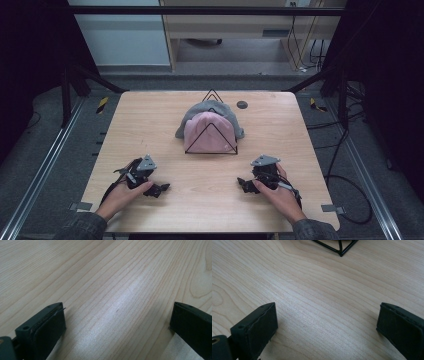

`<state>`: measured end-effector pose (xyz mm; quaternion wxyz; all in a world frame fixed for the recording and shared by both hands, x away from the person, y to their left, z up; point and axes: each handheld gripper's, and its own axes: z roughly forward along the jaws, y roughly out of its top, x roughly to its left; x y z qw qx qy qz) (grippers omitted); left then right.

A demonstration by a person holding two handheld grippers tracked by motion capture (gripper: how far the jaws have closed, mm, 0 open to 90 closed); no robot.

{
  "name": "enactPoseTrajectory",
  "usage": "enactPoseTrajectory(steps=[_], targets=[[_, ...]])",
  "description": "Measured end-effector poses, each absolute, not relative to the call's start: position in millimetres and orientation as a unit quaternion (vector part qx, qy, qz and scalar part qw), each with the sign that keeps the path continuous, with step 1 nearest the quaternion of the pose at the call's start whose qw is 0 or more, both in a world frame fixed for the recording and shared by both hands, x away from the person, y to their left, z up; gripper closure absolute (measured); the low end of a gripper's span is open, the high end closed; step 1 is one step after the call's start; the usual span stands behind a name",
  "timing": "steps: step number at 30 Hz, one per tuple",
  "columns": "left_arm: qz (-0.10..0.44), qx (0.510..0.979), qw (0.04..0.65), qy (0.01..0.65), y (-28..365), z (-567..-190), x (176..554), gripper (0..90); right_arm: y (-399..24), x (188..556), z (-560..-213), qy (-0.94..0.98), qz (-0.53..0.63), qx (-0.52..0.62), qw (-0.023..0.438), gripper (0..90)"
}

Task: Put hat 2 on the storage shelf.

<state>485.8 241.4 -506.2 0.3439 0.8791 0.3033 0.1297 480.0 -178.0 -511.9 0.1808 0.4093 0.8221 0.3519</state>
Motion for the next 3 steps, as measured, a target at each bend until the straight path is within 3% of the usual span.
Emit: enactPoseTrajectory(steps=[3], targets=[[0.129,0.879,0.345,0.301,241.9,-506.4,485.8,0.0,-177.9,479.9,-511.9,0.822,0.352,0.409,0.181,3.3]])
